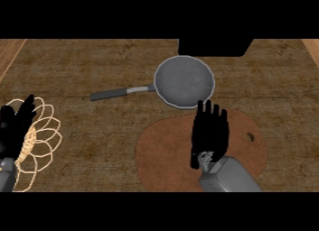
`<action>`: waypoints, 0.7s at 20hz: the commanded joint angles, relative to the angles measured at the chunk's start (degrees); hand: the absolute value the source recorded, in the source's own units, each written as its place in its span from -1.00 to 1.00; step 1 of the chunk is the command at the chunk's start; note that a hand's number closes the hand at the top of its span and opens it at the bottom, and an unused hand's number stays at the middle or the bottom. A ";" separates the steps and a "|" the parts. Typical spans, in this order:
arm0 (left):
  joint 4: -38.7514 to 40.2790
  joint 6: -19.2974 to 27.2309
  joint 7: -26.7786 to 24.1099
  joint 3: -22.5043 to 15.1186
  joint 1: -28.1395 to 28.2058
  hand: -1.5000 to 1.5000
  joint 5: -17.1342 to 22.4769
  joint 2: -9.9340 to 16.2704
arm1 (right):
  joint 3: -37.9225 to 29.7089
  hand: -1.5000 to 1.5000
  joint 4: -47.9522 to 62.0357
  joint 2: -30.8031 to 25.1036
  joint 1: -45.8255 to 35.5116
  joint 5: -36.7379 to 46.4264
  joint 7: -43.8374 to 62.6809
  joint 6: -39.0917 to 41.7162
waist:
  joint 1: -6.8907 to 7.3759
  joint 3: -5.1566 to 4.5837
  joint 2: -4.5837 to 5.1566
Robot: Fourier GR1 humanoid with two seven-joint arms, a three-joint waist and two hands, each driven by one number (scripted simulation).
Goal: Pick the bell pepper from the cutting board and place it in the pan
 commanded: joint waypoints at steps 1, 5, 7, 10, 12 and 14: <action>-1.67 -0.25 2.25 0.46 -1.22 0.00 -0.98 1.00 | 0.12 -1.00 1.86 0.84 -0.87 -0.06 9.02 2.04 | 0.01 0.02 -0.02; 1.71 -2.02 0.49 1.67 -1.72 0.00 -0.79 0.83 | -2.96 -1.00 6.81 0.84 -1.39 1.39 4.48 -0.43 | -0.01 0.00 0.11; 1.18 1.03 0.77 0.13 -1.91 0.00 -3.02 -2.11 | -3.89 -1.00 4.54 0.85 0.80 2.84 4.09 0.92 | -0.27 0.01 0.03; 3.37 -1.77 -0.31 2.46 -2.92 0.00 -1.80 -0.92 | -0.29 1.00 5.62 -0.70 2.42 7.40 -1.73 -0.26 | -0.26 0.00 0.04; 0.63 0.21 1.11 0.89 -1.56 0.00 -3.23 -2.59 | -1.25 1.00 3.40 -3.56 1.41 8.88 -2.22 2.95 | -0.30 0.01 -0.04; -1.35 -0.64 2.66 1.19 -0.97 0.00 -3.37 -2.46 | -1.31 1.00 3.78 -1.76 1.06 10.66 -1.88 3.00 | -0.18 0.02 -0.05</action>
